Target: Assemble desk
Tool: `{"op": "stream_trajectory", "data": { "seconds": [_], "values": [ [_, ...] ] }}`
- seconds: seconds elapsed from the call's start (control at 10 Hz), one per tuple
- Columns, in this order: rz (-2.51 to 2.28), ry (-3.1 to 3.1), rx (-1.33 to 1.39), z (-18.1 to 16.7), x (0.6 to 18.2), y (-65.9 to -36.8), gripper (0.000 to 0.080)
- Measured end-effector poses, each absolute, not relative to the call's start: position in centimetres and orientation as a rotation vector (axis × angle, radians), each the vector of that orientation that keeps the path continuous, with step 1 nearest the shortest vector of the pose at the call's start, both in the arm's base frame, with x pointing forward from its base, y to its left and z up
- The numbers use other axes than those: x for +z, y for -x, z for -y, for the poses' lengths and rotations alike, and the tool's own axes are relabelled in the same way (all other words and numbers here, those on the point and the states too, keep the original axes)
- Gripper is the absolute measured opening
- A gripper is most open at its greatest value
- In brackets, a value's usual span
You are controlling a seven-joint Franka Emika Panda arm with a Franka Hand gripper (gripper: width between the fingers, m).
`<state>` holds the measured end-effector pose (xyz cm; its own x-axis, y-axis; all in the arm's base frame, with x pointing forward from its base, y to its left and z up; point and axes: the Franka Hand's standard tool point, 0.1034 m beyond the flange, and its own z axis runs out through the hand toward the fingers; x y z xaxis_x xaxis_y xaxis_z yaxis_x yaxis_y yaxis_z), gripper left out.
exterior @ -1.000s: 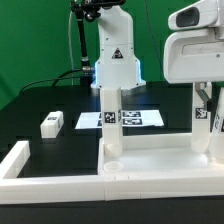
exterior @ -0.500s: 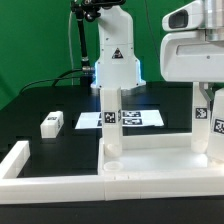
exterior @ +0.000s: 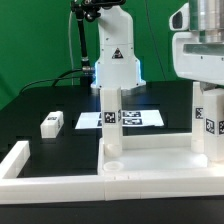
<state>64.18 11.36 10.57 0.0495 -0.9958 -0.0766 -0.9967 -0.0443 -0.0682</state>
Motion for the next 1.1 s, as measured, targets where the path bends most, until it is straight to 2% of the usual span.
{"op": "stream_trajectory", "data": {
  "seconds": [0.3,0.4,0.5,0.6,0.8,1.1],
  "values": [
    [-2.248,2.012,0.031,-11.4,10.5,-64.2,0.0293],
    [-2.228,2.033,0.027,-11.4,10.5,-64.3,0.0397],
    [-2.212,2.05,0.025,-11.4,10.5,-64.3,0.0537],
    [-2.168,2.097,0.018,-11.5,10.5,-64.3,0.0613],
    [-1.672,2.503,-0.014,-11.9,10.4,-64.2,0.0643],
    [-1.465,2.629,-0.06,-12.5,10.7,-63.8,0.0649]
  ]
}}
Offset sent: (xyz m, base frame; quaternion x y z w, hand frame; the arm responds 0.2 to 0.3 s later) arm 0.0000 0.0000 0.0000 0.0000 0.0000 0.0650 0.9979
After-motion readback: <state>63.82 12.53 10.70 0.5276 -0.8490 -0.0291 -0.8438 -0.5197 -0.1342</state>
